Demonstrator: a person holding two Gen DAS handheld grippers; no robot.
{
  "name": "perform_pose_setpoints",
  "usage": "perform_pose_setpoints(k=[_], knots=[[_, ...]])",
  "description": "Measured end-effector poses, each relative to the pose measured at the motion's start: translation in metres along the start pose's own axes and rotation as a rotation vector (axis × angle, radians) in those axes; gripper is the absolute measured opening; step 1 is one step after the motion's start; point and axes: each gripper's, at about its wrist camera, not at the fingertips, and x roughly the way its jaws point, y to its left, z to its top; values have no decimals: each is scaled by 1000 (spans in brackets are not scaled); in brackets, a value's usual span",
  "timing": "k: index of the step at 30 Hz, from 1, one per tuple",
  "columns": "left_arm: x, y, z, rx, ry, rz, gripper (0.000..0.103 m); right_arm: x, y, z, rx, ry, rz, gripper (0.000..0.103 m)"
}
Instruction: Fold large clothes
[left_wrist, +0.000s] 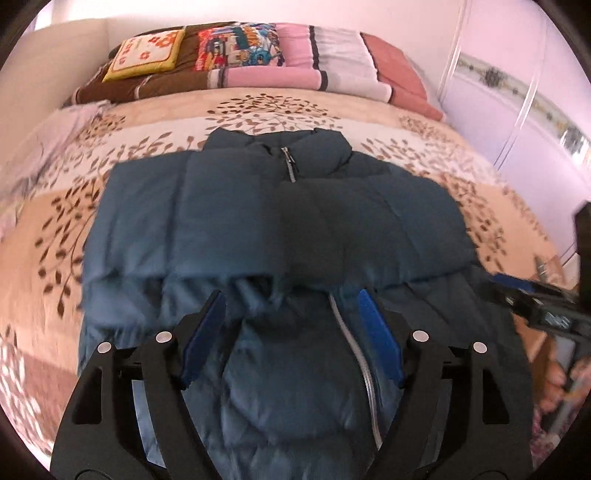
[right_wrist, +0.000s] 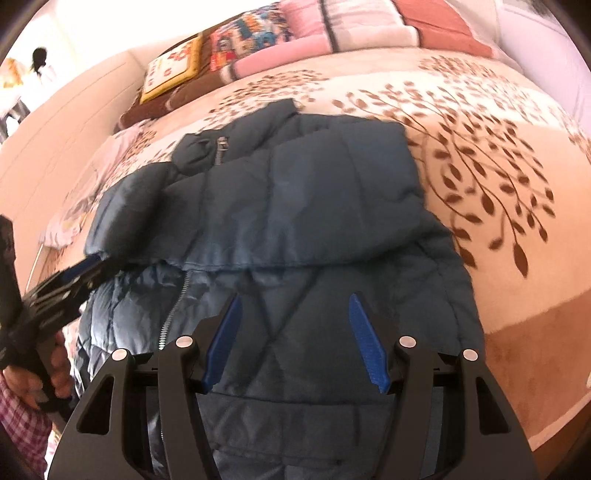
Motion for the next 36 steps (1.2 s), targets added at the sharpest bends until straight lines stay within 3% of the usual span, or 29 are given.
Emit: perform_pose_setpoints(k=[4, 9, 14, 17, 20, 22, 24, 26, 29, 36], knots=[[-39, 39, -22, -97, -68, 14, 74, 2, 51, 13, -134, -15, 20, 60], [-73, 95, -53, -250, -126, 108, 74, 18, 148, 24, -367, -27, 66, 60], [-93, 138, -79, -355, -154, 142, 74, 50, 245, 21, -601, -12, 90, 61], [-102, 158, -90, -400, -172, 143, 74, 78, 288, 19, -690, -19, 40, 61], [-108, 174, -100, -445, -190, 130, 74, 109, 319, 17, -774, -47, -67, 61], [-110, 180, -104, -462, -196, 126, 74, 129, 327, 18, -801, -45, -145, 60], [-110, 185, -106, -473, -200, 119, 74, 144, 327, 18, -812, -32, -179, 50], [-111, 188, -108, -478, -202, 115, 74, 152, 322, 19, -810, -12, -201, 20], [-111, 188, -109, -479, -204, 112, 74, 140, 311, 28, -735, -32, -174, 5], [-114, 173, -103, -458, -211, 107, 74, 77, 279, 48, -560, -114, -67, 3]])
